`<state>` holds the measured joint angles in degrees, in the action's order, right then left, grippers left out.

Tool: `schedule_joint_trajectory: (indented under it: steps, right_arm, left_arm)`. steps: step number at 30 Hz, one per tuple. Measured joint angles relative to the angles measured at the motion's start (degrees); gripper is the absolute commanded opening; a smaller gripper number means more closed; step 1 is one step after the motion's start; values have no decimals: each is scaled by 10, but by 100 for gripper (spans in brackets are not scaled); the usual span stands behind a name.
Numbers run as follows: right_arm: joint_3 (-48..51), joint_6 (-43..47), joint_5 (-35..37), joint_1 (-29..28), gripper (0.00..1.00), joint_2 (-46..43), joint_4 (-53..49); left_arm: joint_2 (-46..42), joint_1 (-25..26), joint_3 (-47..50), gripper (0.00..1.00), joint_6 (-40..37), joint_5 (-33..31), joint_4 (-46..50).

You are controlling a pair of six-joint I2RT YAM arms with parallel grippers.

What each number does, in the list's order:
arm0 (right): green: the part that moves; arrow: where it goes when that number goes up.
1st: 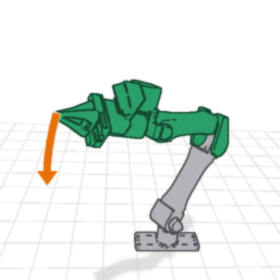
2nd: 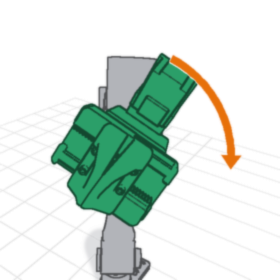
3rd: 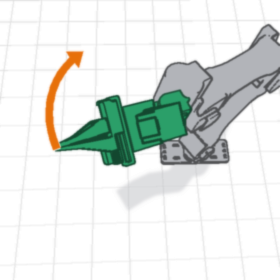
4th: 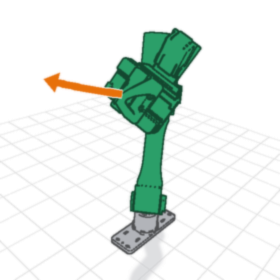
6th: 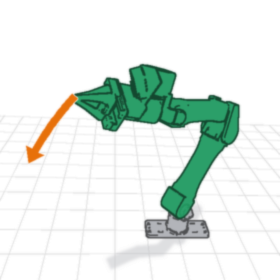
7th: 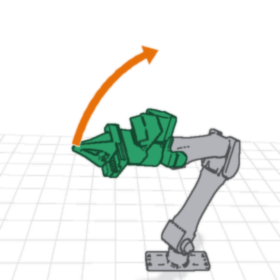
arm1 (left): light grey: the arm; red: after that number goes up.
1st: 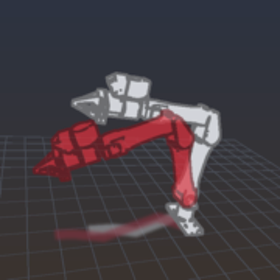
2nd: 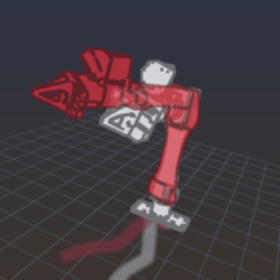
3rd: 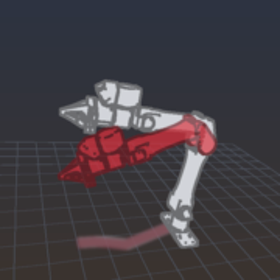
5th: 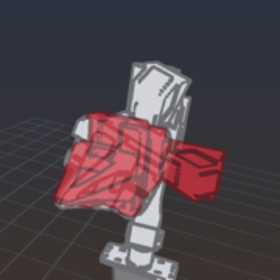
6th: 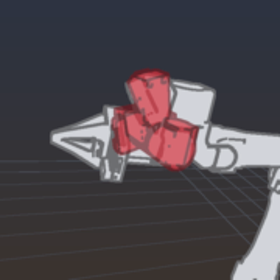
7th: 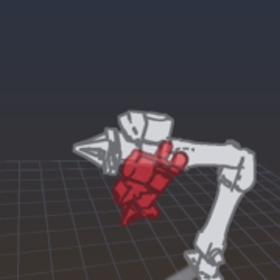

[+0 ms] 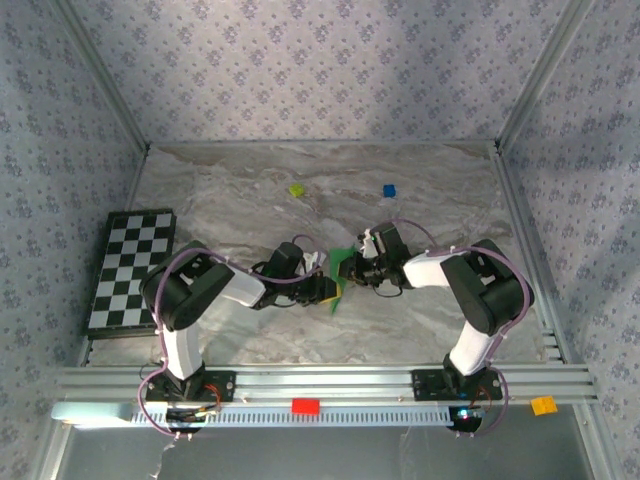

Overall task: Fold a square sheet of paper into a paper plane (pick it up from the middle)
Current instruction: Fold the wing for the fifth time at the center of the table.

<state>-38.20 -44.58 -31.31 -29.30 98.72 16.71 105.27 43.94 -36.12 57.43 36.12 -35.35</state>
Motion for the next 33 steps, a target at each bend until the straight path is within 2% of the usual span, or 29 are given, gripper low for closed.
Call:
schedule_joint_trajectory:
  steps: [5, 15, 29, 33]
  right_arm:
    - [1, -5, 7, -3, 16, -2, 0]
    - [8, -12, 18, -6, 16, -7, 8]
    - [14, -15, 22, -6, 16, -9, 18]
    - [14, -16, 23, -6, 16, -9, 19]
  left_arm:
    - [-14, 1, 0, 16, -16, -9, 30]
    - [-21, 1, 0, 4, -35, -19, 56]
    - [-26, 1, -1, 14, -47, -10, 66]
    - [-32, 1, -1, 4, -60, -9, 85]
